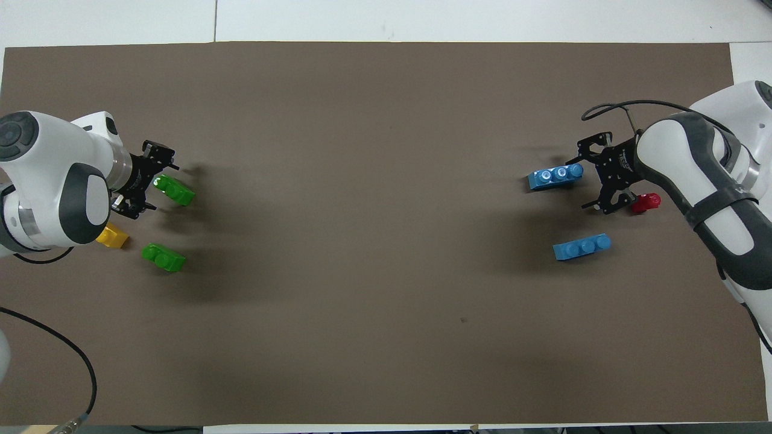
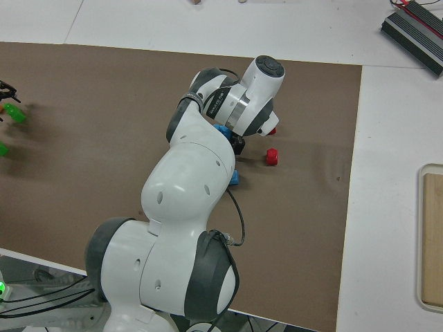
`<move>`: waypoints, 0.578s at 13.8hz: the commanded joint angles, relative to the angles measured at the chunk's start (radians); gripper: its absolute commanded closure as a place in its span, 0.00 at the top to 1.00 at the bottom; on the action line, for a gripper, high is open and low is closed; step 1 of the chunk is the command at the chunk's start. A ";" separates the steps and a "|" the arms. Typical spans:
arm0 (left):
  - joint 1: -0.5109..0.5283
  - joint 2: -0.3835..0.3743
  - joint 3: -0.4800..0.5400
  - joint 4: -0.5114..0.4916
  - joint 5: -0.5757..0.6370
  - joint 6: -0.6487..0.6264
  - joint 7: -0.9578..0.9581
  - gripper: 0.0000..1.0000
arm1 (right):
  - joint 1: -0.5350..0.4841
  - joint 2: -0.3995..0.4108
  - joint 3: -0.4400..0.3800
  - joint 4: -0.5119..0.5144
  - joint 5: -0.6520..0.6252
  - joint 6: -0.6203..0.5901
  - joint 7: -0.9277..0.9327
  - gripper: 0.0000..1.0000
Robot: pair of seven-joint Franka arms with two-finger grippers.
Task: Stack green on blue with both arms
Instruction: 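Close the left gripper on the green brick while the right gripper grasps the blue brick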
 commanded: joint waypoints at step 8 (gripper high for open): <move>-0.005 0.014 -0.002 -0.003 0.020 0.019 -0.027 0.00 | -0.020 -0.010 0.010 -0.031 0.087 0.043 -0.159 0.00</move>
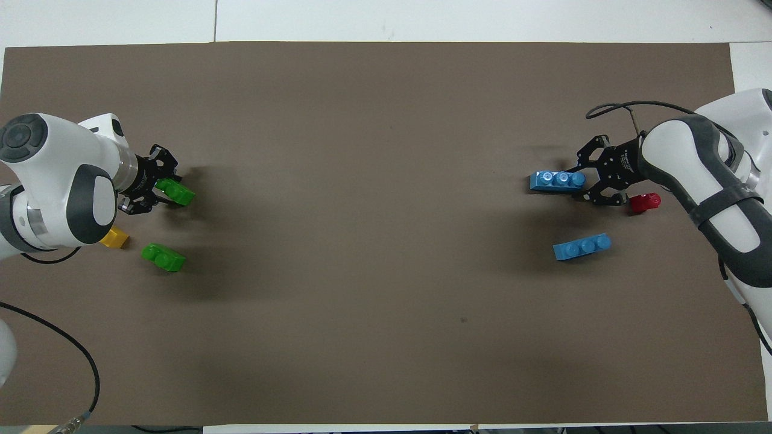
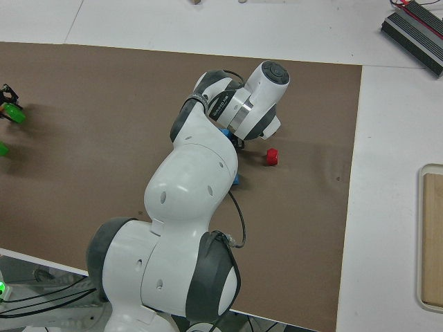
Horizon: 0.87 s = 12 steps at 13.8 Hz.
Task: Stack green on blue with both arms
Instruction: 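Close the left gripper on the green brick while the right gripper grasps the blue brick, then lift the green brick with the left gripper while the right gripper carries blue brick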
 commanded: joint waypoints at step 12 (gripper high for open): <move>-0.124 -0.034 -0.002 0.327 0.020 -0.384 -0.266 0.00 | 0.165 -0.046 0.038 0.195 0.083 -0.112 0.381 0.00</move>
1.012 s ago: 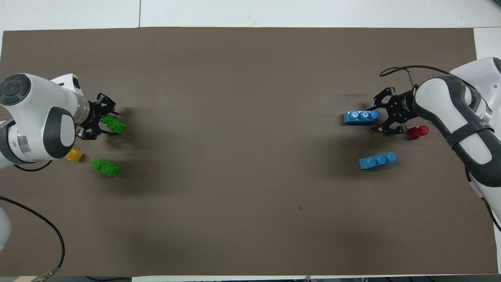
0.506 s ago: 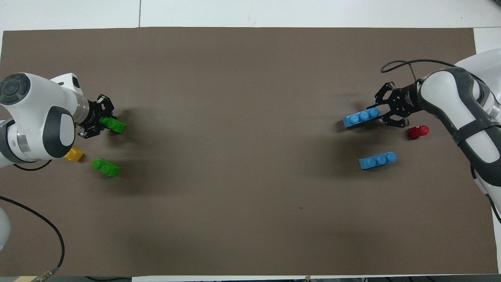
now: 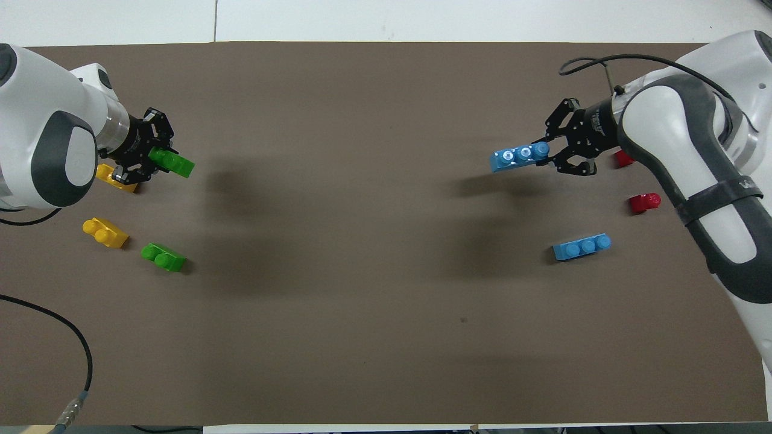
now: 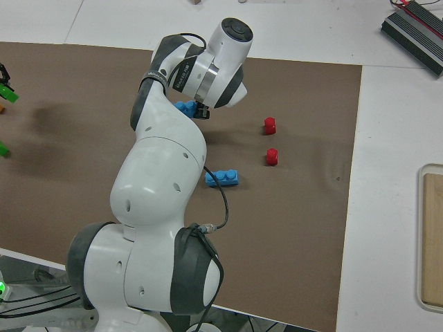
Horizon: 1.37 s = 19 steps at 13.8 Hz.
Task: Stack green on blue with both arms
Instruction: 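Lift the green brick with the left gripper while the right gripper carries blue brick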
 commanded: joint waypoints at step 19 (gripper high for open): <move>-0.443 -0.078 -0.001 0.112 0.022 -0.121 -0.816 0.00 | 0.360 0.021 0.010 -0.181 0.047 0.483 0.381 0.00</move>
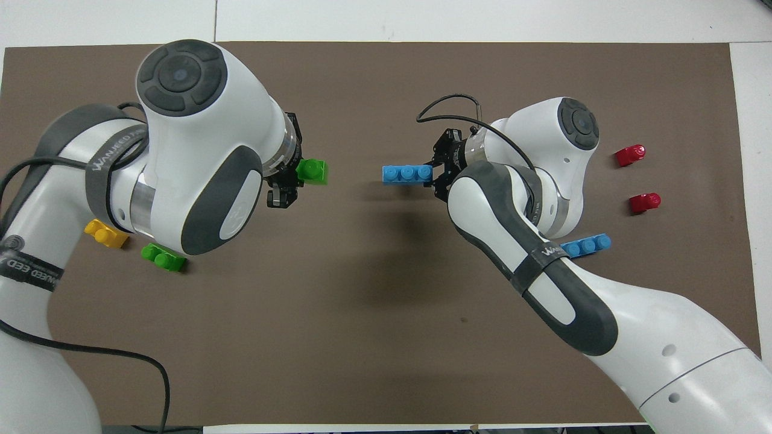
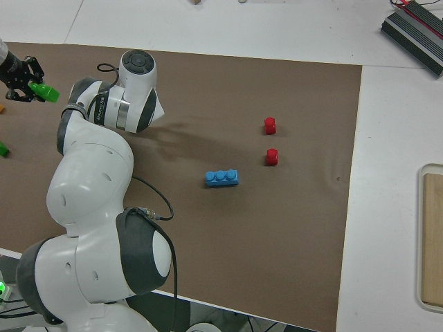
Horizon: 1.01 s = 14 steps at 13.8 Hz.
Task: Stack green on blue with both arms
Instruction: 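Lift the green brick with the left gripper while the right gripper carries blue brick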
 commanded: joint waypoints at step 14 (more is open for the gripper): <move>-0.145 0.154 0.017 -0.050 0.113 0.298 -0.293 0.00 | 0.063 0.054 -0.001 -0.025 0.025 0.156 0.042 0.00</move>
